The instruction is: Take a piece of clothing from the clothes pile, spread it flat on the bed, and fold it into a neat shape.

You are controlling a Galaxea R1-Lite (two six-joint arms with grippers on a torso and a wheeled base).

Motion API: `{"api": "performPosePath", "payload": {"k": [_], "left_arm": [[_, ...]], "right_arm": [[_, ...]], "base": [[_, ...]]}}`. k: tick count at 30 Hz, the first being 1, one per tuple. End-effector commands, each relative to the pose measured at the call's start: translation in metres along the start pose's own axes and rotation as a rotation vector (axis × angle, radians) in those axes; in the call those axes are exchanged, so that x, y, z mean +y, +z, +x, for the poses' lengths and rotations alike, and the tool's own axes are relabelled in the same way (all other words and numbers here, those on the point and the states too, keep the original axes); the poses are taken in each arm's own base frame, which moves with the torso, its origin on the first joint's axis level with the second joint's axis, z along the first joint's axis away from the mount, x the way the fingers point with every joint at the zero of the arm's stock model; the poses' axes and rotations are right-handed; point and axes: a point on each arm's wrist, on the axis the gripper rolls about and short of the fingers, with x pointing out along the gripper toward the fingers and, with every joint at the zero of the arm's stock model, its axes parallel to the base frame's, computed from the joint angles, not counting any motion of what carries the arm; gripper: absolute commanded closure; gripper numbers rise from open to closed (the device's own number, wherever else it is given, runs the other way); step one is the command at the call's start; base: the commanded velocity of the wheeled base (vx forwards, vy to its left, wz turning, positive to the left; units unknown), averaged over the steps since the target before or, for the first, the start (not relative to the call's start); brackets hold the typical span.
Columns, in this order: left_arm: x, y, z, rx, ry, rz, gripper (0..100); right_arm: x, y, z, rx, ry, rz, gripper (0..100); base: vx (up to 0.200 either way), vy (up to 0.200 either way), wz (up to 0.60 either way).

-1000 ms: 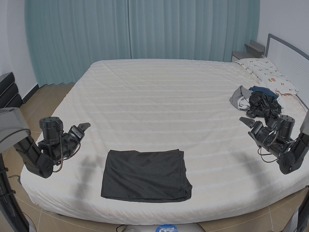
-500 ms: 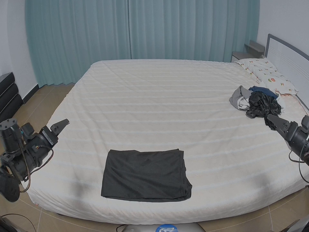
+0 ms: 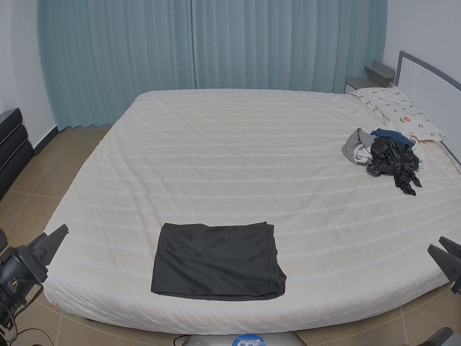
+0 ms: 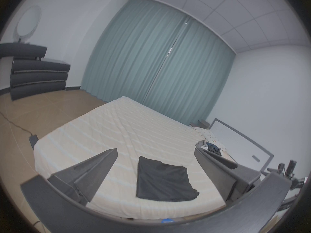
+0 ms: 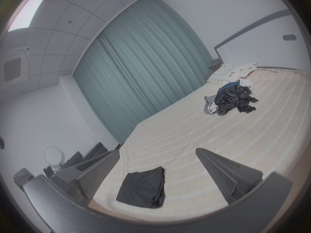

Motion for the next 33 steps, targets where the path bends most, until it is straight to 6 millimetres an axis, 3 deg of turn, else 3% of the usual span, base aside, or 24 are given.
{"api": "performPosePath", "payload": {"k": [1, 15, 23, 26, 33], "left_arm": [[0.005, -0.036, -0.061, -0.103, -0.083, 0.186, 0], [0.011, -0.056, -0.078, -0.134, -0.093, 0.222, 0], [0.011, -0.057, -0.080, -0.154, -0.078, 0.237, 0], [0.013, -0.063, -0.081, -0.181, -0.065, 0.301, 0], [0.019, -0.074, -0.077, -0.172, -0.030, 0.433, 0]], "right_arm": [[0.005, -0.041, -0.053, -0.140, 0.078, -0.185, 0], [0.002, -0.060, -0.055, -0.176, 0.015, -0.265, 0], [-0.004, -0.069, -0.050, -0.146, -0.030, -0.330, 0], [-0.012, -0.081, -0.044, -0.115, -0.115, -0.357, 0], [-0.014, -0.081, -0.040, -0.201, -0.154, -0.416, 0]], "base": [[0.000, 0.000, 0.00], [0.000, 0.000, 0.00], [0.000, 0.000, 0.00], [0.000, 0.000, 0.00], [0.000, 0.000, 0.00]]}}
